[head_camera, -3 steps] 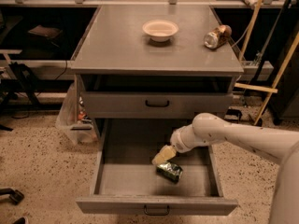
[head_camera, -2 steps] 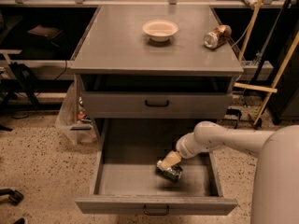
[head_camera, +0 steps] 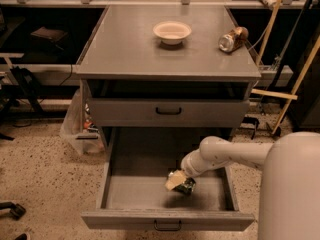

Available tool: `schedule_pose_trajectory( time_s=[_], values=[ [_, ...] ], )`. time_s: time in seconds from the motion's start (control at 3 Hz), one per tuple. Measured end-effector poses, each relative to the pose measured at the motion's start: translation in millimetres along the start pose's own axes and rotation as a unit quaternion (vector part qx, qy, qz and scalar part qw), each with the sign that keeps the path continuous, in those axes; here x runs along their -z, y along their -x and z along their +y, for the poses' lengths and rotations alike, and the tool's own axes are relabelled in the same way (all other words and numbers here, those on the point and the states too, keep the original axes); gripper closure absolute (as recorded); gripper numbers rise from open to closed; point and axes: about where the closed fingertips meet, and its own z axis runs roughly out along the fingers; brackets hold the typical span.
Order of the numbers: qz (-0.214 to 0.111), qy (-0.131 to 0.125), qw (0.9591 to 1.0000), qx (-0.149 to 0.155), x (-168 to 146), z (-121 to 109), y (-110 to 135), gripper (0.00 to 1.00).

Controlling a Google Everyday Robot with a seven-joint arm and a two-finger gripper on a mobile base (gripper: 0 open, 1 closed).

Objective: Pick green can from middle drawer and place on counter

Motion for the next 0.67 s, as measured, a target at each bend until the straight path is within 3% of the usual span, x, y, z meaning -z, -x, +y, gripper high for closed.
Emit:
schedule_pose_trajectory(
  time_s=[0.33, 0.67],
  values=[
    [0.015, 0.049, 0.9979, -0.040, -44.1, 18.9, -20.9, 0.00],
    [0.020, 0.059, 0.9970, -0.047, -53.3, 24.7, -29.8, 0.00]
  ],
)
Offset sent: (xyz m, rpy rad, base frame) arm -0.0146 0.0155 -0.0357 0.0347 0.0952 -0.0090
